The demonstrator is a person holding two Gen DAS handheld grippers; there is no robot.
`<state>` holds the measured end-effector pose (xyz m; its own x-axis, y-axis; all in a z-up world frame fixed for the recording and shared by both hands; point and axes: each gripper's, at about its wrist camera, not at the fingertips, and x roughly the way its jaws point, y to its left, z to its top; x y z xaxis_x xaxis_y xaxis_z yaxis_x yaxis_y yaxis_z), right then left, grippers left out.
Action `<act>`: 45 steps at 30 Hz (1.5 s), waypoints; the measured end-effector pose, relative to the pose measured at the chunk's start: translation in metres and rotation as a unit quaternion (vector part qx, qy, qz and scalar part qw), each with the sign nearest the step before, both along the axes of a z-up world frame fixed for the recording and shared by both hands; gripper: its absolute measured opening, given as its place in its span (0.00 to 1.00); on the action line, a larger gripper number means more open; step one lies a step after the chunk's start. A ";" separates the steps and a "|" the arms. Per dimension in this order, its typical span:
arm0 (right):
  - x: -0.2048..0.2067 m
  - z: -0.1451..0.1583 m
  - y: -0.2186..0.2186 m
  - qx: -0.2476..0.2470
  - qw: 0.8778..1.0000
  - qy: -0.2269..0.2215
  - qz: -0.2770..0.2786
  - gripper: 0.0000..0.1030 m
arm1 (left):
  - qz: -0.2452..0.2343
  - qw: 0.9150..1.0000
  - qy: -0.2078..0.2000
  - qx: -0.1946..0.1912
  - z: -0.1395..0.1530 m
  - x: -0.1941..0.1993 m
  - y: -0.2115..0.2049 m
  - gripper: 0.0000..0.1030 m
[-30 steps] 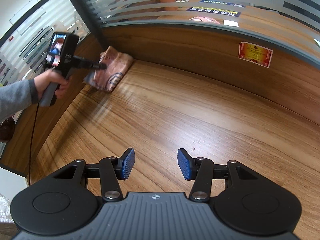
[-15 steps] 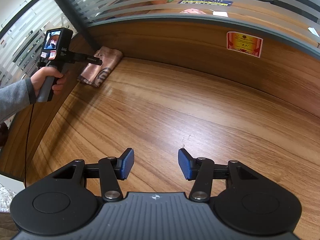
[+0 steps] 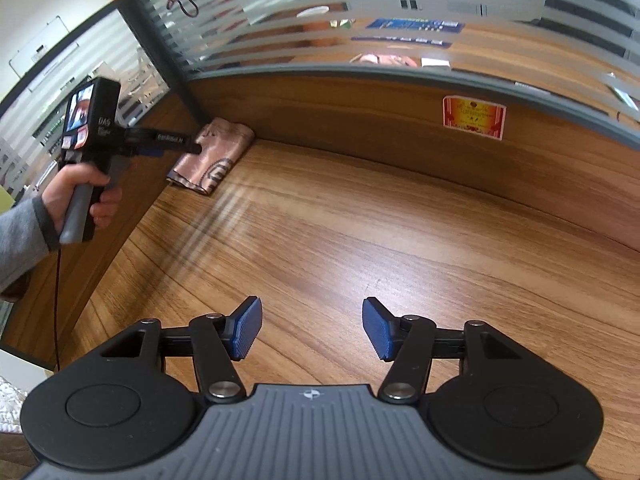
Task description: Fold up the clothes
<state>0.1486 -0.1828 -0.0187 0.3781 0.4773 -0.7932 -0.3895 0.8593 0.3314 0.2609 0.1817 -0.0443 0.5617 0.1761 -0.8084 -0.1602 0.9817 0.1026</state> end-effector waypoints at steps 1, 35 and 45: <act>-0.002 0.002 -0.001 0.001 1.000 -0.003 -0.001 0.61 | 0.001 1.000 0.001 -0.002 -0.006 0.002 0.004 0.76; -0.124 0.025 -0.059 -0.006 0.997 -0.066 -0.026 0.81 | -0.034 0.996 0.050 -0.060 0.020 -0.261 -0.134 0.90; -0.150 0.024 -0.058 -0.015 0.996 -0.085 -0.034 0.92 | -0.057 0.997 0.038 -0.042 0.034 -0.292 -0.158 0.99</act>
